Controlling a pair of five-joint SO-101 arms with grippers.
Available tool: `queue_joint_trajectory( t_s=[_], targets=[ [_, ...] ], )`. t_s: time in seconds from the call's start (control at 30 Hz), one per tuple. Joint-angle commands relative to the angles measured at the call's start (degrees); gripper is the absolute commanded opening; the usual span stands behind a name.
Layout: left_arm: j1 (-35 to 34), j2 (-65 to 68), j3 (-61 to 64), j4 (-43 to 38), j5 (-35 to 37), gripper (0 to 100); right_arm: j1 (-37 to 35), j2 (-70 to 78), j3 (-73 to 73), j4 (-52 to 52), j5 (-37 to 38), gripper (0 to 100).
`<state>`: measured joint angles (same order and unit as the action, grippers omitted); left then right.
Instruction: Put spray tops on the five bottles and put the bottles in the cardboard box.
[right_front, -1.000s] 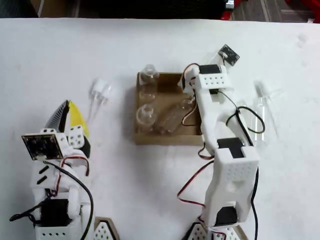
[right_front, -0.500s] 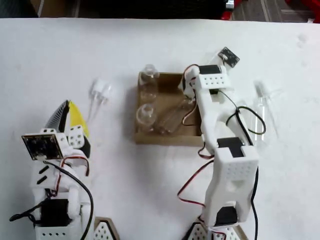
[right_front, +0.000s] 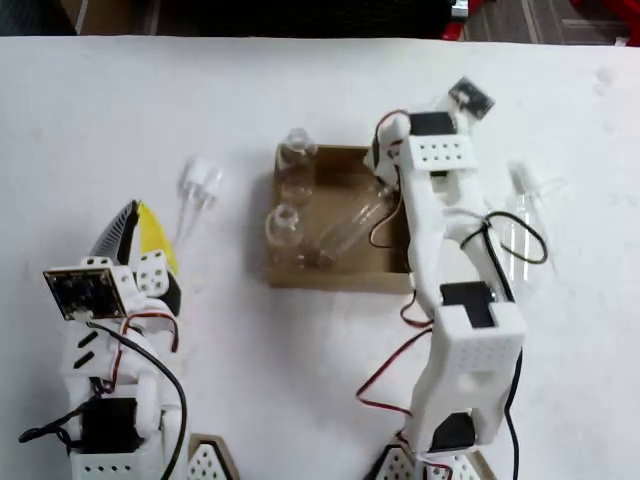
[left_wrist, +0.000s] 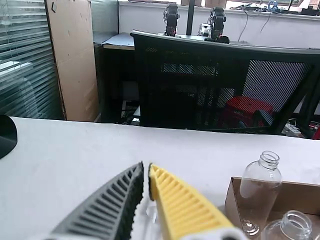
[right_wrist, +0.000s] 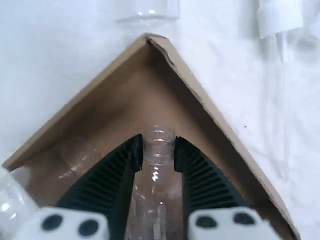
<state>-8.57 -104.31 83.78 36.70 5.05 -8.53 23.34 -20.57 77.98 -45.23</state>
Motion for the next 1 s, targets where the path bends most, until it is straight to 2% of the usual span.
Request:
queue_joint_trajectory(
  t_s=[0.0, 0.5, 0.63, 0.83, 0.97],
  targets=[
    [-0.7, -0.4, -0.2, -1.9, 1.0, 2, 0.4, -8.4, -4.5, 3.6, 0.9, 2.0],
    [-0.7, -0.4, 0.0, -1.9, 1.0, 2, -0.1, -35.1, -4.0, 3.3, 31.9, 1.9],
    [-0.7, -0.4, 0.1, -1.9, 1.0, 2, -0.4, -39.1, -2.4, 2.6, 37.7, 1.6],
    [-0.7, -0.4, 0.1, -1.9, 1.0, 2, -6.0, -47.7, 16.8, -9.2, 43.2, 1.6],
    [-0.7, -0.4, 0.2, -1.9, 0.9, 2, -8.7, -58.6, 37.1, -26.5, 45.6, 1.5]
  ],
)
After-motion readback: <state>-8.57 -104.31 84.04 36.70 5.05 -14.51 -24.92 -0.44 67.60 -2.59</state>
